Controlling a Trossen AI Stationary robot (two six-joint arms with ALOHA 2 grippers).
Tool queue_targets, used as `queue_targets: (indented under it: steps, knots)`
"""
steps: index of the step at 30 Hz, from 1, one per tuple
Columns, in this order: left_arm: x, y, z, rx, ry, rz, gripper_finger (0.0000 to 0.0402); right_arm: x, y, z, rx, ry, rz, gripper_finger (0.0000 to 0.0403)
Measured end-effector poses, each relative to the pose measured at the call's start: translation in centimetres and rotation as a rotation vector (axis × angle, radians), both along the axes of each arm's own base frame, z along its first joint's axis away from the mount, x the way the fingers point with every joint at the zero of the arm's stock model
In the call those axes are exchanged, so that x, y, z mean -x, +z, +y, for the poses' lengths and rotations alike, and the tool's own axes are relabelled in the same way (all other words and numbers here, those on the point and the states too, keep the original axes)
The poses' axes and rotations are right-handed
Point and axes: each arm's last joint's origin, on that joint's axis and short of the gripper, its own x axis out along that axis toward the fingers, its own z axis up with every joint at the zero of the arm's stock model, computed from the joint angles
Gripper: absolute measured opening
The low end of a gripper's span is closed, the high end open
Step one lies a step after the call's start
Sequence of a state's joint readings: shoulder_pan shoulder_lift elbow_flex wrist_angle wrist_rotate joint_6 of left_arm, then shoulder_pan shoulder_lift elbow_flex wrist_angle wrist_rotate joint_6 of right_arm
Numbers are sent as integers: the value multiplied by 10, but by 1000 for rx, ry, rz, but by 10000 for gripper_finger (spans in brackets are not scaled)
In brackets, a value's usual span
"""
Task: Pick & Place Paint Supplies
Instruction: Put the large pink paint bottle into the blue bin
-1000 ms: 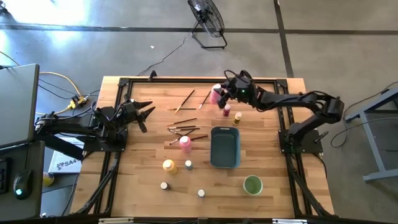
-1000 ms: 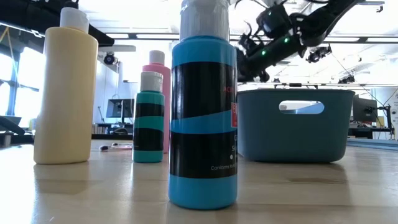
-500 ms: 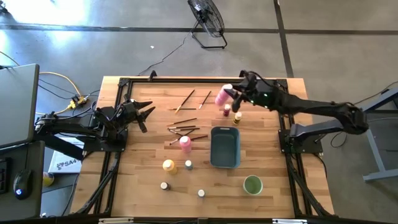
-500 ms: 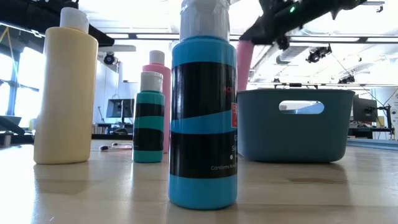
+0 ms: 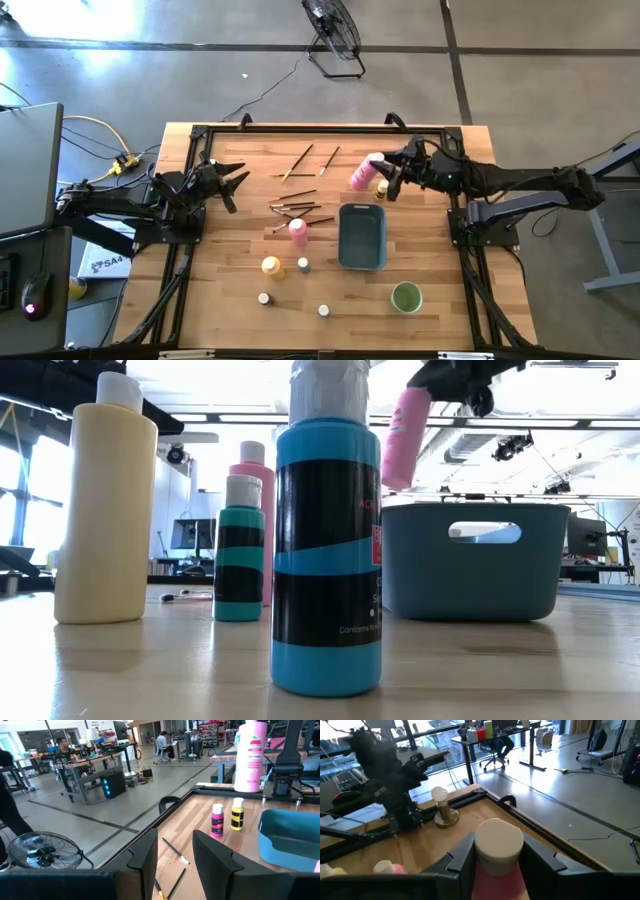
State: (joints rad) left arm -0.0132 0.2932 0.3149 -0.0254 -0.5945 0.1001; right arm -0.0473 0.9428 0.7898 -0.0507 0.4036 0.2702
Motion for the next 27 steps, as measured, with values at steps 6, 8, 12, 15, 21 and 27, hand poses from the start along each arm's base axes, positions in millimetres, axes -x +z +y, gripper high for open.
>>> queue_targets:
  steps: [6,8,12,15,21,27]
  knots:
    - [0,0,0,1,0,-1,120,0,-3,19,-32,26,9,115]
    - [0,0,0,2,0,-1,120,1,-3,25,-40,24,6,120]
    - [0,0,0,4,0,-2,120,3,-7,34,-45,19,38,120]
    - [0,0,0,14,0,-9,120,4,-10,40,-63,32,60,114]
    - [0,0,0,25,0,-16,120,2,-17,49,-68,38,100,122]
    - [0,0,0,27,0,-17,120,-12,-31,54,-57,44,169,114]
